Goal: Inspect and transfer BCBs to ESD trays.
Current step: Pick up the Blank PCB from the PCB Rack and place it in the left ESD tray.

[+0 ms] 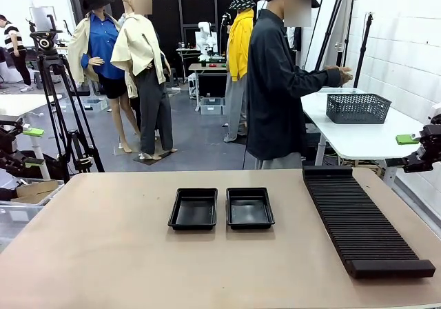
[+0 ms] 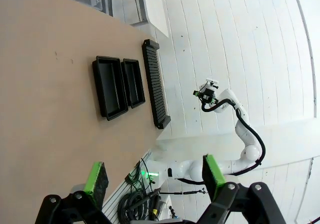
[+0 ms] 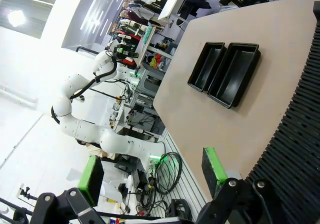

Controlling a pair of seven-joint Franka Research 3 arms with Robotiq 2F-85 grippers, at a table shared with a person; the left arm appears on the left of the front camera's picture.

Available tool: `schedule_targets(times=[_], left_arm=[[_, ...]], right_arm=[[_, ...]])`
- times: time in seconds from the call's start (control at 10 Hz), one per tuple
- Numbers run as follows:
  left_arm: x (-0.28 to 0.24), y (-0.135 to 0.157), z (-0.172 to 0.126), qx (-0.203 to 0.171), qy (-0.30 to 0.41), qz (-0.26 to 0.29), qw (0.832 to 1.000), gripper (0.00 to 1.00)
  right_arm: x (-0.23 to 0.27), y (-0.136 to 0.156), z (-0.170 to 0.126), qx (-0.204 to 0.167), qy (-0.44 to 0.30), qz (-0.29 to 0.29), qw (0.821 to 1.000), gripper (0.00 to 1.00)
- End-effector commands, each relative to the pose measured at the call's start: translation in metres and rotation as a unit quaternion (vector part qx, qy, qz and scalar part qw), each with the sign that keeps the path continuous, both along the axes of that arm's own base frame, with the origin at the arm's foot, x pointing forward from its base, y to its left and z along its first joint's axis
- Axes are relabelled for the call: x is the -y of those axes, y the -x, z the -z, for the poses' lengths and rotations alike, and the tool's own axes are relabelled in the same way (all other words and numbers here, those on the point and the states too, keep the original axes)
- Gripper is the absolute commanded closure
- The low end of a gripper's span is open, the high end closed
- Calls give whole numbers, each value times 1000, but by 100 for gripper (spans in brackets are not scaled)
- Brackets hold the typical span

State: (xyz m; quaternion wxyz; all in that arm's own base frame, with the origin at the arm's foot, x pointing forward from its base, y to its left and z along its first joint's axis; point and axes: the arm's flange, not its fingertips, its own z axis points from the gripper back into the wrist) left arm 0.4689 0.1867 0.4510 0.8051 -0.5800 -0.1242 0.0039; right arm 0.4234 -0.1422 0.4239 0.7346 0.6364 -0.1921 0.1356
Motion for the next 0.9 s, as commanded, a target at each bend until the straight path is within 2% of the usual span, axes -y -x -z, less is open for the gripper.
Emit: schedule_targets(times=[0.0,0.8], left_arm=[[1,0,-4,-2,-3,-4,1000,0],[1,0,-4,-2,-3,-4,1000,0]], right_arm=[[0,1,1,-1,-1,0,1000,0],[0,1,1,-1,-1,0,1000,0]])
